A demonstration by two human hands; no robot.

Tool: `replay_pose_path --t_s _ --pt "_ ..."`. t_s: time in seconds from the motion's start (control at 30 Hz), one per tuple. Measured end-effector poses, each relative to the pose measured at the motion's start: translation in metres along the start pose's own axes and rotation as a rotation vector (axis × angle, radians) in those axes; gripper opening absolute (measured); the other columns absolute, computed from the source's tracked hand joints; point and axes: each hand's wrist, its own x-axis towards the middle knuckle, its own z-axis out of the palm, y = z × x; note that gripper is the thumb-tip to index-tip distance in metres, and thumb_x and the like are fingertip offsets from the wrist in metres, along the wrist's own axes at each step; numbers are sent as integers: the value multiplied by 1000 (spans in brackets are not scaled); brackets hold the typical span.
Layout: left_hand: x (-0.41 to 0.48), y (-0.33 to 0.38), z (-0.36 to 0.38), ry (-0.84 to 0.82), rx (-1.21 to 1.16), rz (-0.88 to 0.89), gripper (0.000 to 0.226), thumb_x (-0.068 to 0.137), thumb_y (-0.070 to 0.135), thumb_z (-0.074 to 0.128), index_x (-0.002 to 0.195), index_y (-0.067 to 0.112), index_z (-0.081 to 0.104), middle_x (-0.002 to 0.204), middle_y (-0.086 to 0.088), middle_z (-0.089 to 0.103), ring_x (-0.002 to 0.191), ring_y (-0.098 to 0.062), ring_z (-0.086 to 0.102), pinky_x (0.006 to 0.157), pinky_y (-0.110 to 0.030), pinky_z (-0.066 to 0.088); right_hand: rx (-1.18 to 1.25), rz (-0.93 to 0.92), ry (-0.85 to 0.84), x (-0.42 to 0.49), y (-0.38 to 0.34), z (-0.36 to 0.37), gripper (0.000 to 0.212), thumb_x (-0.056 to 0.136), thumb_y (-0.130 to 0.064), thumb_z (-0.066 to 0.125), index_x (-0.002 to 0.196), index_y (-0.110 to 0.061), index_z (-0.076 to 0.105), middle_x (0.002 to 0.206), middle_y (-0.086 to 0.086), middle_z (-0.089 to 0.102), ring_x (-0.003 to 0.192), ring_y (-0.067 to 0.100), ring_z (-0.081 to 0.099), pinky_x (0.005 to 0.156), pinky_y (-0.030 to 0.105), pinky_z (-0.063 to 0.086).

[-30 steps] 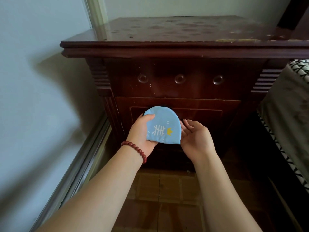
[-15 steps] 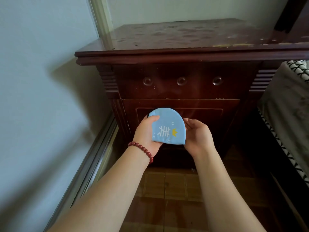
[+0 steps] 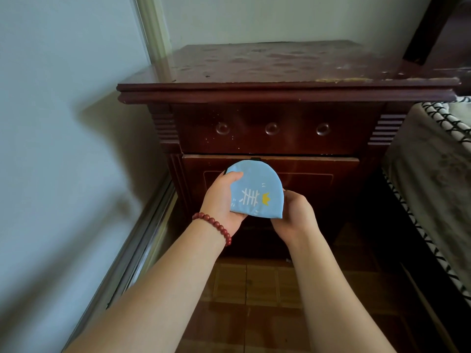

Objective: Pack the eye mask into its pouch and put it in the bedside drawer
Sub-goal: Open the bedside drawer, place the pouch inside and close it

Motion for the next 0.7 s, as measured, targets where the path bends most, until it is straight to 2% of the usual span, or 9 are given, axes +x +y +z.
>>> replay_pose_path --t_s 0.1,0.2,0.3,0.37,0.47,0.53,0.57,0.63,0.7 --pt "-2 4 2 2 -2 4 9 87 18 56 94 19 61 99 -8 67 89 -25 66 62 -35 57 -168 -45 65 -1 -6 0 32 93 -5 46 122 3 55 116 24 65 102 31 66 84 39 54" --pt "-3 9 2 5 14 -8 7 87 18 56 94 19 59 102 -9 67 90 -25 66 65 -36 56 -389 -109 59 -5 -13 0 31 91 -1 46 118 8 57 112 29 66 93 25 67 80 34 55" --pt "-3 15 0 31 29 -33 9 87 19 58 96 18 57 106 -11 66 91 -25 65 64 -36 55 -598 -245 91 -9 -22 5 26 92 -6 47 113 -5 62 97 8 73 91 17 70 85 34 57" --pt "-3 18 -1 37 36 -44 13 87 19 59 100 17 56 108 -11 65 91 -25 65 62 -36 55 -773 -408 95 -11 -27 7 26 91 -7 48 110 -13 64 99 -1 72 94 12 68 87 30 55" --pt "-1 19 -3 52 39 -54 23 87 19 59 108 15 53 109 -12 65 92 -25 65 61 -36 54 -1111 -760 105 -16 -31 9 31 87 -5 51 110 -20 65 102 -11 68 93 1 63 68 4 44" --pt "1 18 -3 52 39 -59 28 87 19 58 114 14 53 111 -13 65 93 -26 66 62 -37 54 -1265 -943 114 -20 -32 10 31 87 -4 52 111 -19 66 102 -12 64 95 1 57 67 -3 37" --pt "1 18 -2 51 37 -60 31 86 19 58 116 14 52 113 -13 65 94 -27 66 63 -37 54 -1313 -1008 111 -20 -32 10 31 87 -3 52 110 -17 66 105 -10 63 98 3 56 72 -2 37" --pt "3 17 -1 49 30 -59 34 86 18 57 119 13 53 114 -14 65 96 -28 66 66 -39 54 -1392 -1091 108 -20 -32 10 32 85 0 51 110 -13 67 113 -3 64 108 13 56 84 10 39" --pt "5 16 -2 47 26 -61 34 86 17 58 119 12 53 113 -14 65 95 -28 66 65 -38 55 -1474 -1128 130 -17 -33 10 34 84 1 51 111 -13 66 120 0 62 116 19 51 89 18 35"
